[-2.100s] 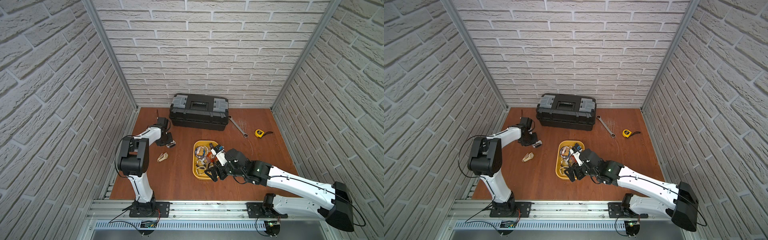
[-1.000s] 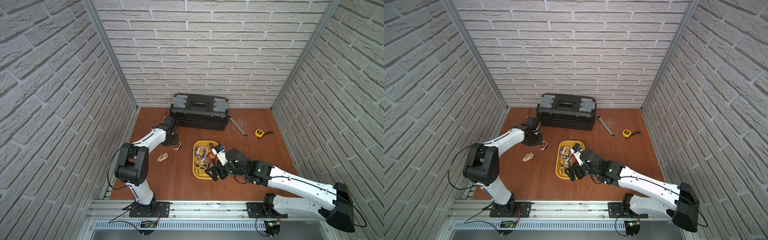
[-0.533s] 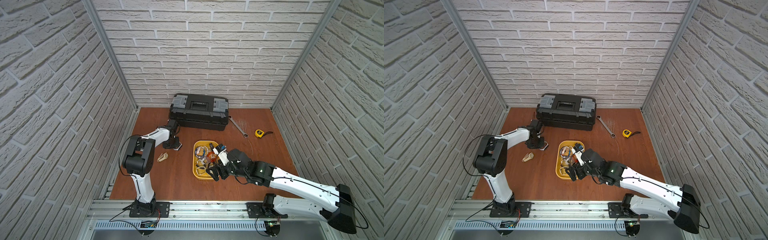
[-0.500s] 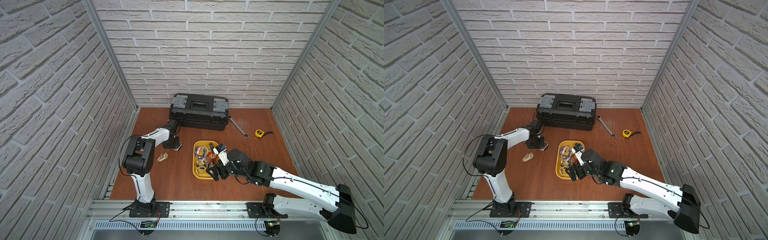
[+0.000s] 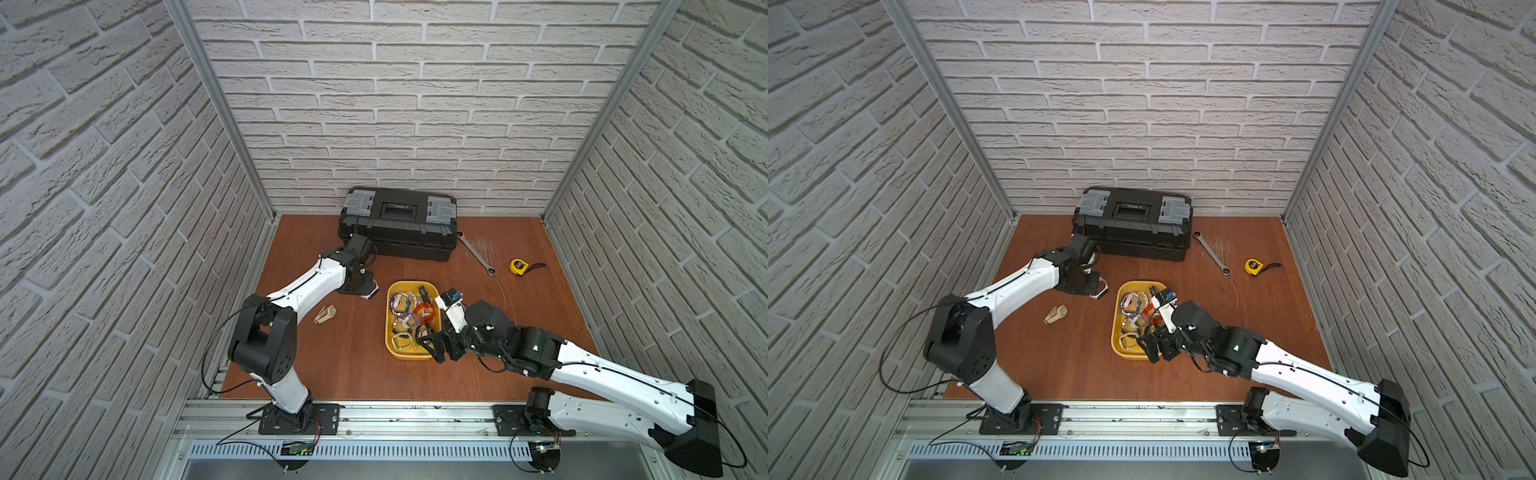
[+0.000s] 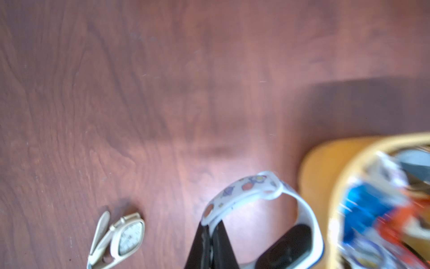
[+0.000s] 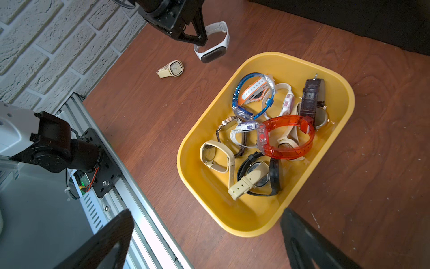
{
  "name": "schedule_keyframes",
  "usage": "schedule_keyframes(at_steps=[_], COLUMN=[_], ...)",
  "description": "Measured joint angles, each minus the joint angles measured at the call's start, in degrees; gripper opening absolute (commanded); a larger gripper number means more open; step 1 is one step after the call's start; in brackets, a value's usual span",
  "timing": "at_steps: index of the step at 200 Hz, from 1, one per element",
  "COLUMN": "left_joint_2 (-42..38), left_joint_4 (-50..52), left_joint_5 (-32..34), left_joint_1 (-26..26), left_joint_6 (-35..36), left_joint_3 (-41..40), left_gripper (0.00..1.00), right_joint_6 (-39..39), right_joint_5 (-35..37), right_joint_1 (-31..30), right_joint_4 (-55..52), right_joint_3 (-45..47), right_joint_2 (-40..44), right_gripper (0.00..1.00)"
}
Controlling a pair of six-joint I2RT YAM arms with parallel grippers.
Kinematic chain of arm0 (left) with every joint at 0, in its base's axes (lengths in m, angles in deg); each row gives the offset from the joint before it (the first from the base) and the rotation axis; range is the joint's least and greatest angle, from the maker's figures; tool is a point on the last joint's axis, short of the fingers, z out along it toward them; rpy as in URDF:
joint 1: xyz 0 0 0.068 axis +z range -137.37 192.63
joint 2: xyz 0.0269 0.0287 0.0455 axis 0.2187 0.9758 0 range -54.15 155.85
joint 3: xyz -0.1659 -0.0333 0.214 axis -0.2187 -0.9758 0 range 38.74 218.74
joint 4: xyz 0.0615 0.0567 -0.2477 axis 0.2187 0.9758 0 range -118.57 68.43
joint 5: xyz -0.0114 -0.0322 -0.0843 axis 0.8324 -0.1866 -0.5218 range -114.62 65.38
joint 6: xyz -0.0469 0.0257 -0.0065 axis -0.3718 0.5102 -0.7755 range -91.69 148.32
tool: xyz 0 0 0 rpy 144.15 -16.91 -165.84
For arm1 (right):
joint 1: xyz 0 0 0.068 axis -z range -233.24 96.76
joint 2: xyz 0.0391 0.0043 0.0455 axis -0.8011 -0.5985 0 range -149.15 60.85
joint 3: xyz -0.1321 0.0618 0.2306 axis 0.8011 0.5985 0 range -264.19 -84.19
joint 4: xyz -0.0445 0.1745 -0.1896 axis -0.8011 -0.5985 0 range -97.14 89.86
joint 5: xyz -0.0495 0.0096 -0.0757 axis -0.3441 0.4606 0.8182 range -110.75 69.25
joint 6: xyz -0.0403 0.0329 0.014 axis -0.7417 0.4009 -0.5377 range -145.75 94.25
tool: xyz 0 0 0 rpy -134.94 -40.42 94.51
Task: Put the watch into the storage box
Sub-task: Pick up the watch at the center of the board, then place the watch in the storage box.
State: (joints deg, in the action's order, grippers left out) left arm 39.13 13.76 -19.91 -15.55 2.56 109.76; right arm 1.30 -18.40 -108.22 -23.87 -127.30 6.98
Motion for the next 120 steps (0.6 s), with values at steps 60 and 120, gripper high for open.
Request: schedule_keyframes(at_steps=[60, 120], left_joint_2=[3.2, 7.9], left_joint_4=[1.3, 1.3], left_joint_5=[-0.4, -0.4], left_joint_1=[-16.3, -21.1], left_joint_6=[-2.7, -4.7], left_joint_3=[4.1, 4.2], left_gripper=[0.03, 0.02], right_joint_6=[1.4, 2.1], right_joint_5=[2.4, 3.4], right_joint_1=[0.0, 0.0], right_joint_4=[-2.3, -3.7], right_joint_3=[2.6, 2.9], right_joint_2=[6.0, 9.6], right_gripper=[1.0, 1.0])
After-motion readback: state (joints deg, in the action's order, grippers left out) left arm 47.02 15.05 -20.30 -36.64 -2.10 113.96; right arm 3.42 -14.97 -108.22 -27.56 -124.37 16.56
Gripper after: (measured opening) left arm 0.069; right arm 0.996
